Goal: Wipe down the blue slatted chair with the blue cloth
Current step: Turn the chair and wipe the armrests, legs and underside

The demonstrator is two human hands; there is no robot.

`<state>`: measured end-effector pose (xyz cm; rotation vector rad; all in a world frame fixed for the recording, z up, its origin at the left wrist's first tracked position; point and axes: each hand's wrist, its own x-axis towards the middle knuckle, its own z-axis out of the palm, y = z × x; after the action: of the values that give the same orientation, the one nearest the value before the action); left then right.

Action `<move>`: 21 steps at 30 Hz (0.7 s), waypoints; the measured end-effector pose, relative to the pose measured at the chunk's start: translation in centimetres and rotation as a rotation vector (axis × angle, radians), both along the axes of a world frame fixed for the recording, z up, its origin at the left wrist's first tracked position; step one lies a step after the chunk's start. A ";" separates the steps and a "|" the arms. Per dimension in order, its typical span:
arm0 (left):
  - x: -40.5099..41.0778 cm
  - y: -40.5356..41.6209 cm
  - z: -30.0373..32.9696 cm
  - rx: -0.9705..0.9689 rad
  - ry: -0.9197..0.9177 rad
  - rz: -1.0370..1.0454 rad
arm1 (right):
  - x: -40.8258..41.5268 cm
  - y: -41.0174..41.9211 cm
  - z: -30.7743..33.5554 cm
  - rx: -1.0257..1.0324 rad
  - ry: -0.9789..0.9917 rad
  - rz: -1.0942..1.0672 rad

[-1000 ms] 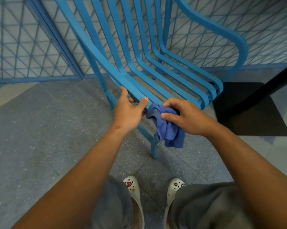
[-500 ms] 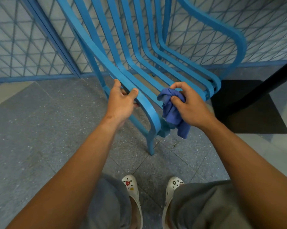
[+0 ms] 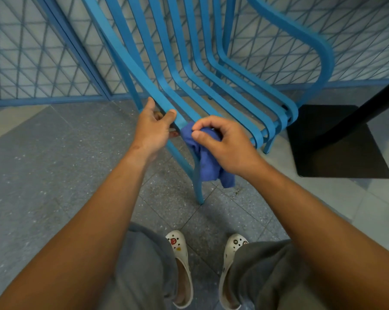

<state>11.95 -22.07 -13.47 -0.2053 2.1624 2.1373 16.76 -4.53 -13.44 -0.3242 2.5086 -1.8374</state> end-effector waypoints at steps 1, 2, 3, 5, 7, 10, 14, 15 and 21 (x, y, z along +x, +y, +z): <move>0.1 -0.2 0.0 -0.011 0.002 -0.016 | -0.1 -0.4 -0.3 0.046 0.009 0.017; 0.2 -0.3 0.0 -0.023 0.001 -0.031 | -0.1 -0.6 -0.7 0.087 0.015 0.026; 0.4 -0.4 0.0 -0.032 -0.003 -0.045 | -0.2 -0.6 -0.9 0.115 0.014 0.033; 0.9 -0.4 0.0 -0.036 -0.024 -0.074 | 0.0 -0.3 -1.3 0.156 0.018 0.057; 1.6 -0.2 -0.3 -0.036 -0.055 -0.112 | 0.3 -0.1 -1.8 0.187 0.034 0.070; 2.6 0.1 -1.0 -0.088 -0.068 -0.150 | 0.8 0.1 -2.7 0.154 0.045 0.048; 3.5 0.4 -1.9 -0.110 -0.090 -0.147 | 1.8 0.8 -4.0 0.122 0.021 0.008; 3.8 0.5 -2.1 -0.127 -0.100 -0.143 | 2.2 1.0 -4.4 0.120 -0.003 -0.003; 5.5 1.6 -2.2 -0.250 -0.141 -0.183 | 3.6 2.0 -6.8 0.215 -0.176 -0.076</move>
<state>17.43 -20.44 -15.63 -0.1626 2.2632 1.7028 20.38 -2.52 -20.20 -0.0598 2.5935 -1.5229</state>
